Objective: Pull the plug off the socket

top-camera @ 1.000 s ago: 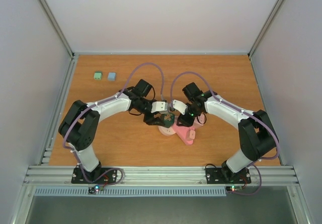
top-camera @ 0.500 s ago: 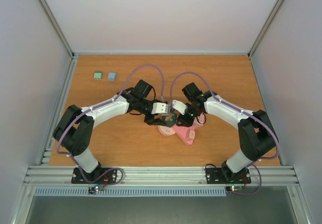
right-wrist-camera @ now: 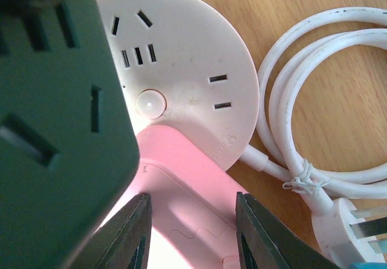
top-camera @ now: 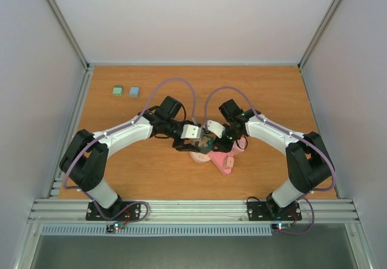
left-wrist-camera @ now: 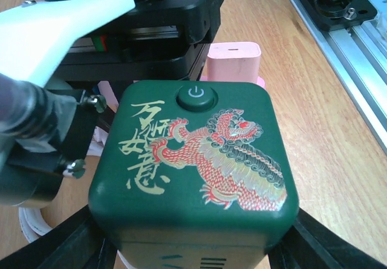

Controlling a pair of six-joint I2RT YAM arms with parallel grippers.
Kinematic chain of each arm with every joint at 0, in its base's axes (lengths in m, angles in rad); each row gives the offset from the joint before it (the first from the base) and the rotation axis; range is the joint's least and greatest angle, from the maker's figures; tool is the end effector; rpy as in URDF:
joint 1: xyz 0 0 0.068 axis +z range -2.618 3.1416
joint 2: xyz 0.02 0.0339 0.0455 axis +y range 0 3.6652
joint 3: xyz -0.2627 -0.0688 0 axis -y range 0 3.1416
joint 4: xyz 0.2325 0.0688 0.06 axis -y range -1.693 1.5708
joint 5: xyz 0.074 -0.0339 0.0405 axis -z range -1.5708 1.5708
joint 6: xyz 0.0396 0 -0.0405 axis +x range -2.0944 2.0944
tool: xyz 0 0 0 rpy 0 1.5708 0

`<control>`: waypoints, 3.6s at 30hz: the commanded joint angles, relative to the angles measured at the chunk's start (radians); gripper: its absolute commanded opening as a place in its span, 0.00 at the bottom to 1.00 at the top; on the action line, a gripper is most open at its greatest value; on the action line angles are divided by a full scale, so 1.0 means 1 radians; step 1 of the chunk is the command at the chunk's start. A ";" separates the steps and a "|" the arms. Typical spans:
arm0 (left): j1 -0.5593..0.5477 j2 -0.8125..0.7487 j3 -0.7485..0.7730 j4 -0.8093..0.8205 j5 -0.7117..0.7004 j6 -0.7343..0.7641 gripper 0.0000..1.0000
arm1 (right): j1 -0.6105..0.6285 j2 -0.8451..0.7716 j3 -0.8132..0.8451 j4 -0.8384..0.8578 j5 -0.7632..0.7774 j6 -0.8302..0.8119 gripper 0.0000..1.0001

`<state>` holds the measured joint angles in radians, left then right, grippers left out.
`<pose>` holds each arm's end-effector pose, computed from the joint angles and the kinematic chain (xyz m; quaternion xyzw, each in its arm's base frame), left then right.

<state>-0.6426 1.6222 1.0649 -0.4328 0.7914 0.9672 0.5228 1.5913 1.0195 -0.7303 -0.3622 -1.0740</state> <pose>0.2380 -0.2134 0.2187 0.7137 0.5333 -0.3218 0.3204 0.2381 0.1534 0.1937 -0.7150 0.6630 0.1359 0.1754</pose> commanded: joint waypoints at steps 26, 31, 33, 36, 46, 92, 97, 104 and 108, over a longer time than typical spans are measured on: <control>0.609 0.001 0.164 0.013 0.083 -0.505 0.13 | 0.006 0.079 0.281 -0.118 -0.050 0.103 0.68; 0.760 0.140 0.333 -0.027 0.038 -0.666 0.14 | 0.004 0.080 0.344 -0.128 -0.060 0.133 0.71; 0.777 0.194 0.400 -0.061 0.017 -0.680 0.15 | 0.005 0.077 0.351 -0.127 -0.058 0.143 0.71; 0.779 0.279 0.507 -0.131 0.015 -0.685 0.16 | -0.001 0.075 0.353 -0.126 -0.054 0.155 0.71; 0.777 0.581 0.774 -0.259 0.124 -0.804 0.18 | -0.083 0.041 0.361 -0.167 -0.068 0.187 0.74; 0.718 0.418 0.652 -0.202 -0.196 -0.688 1.00 | -0.403 0.062 0.358 -0.311 -0.076 0.063 0.81; 0.692 0.369 0.596 -0.229 -0.230 -0.577 0.99 | -0.403 0.068 0.354 -0.311 -0.090 0.066 0.81; 0.657 0.400 0.582 -0.218 -0.264 -0.488 0.76 | -0.403 0.080 0.355 -0.315 -0.107 0.074 0.81; 0.647 0.410 0.585 -0.164 -0.289 -0.466 0.71 | -0.403 0.079 0.351 -0.322 -0.105 0.074 0.80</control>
<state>0.0074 2.0117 1.6474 -0.6746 0.5396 0.4442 0.1238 1.6650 1.3567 -1.0344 -0.4503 -0.9928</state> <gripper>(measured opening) 0.730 0.807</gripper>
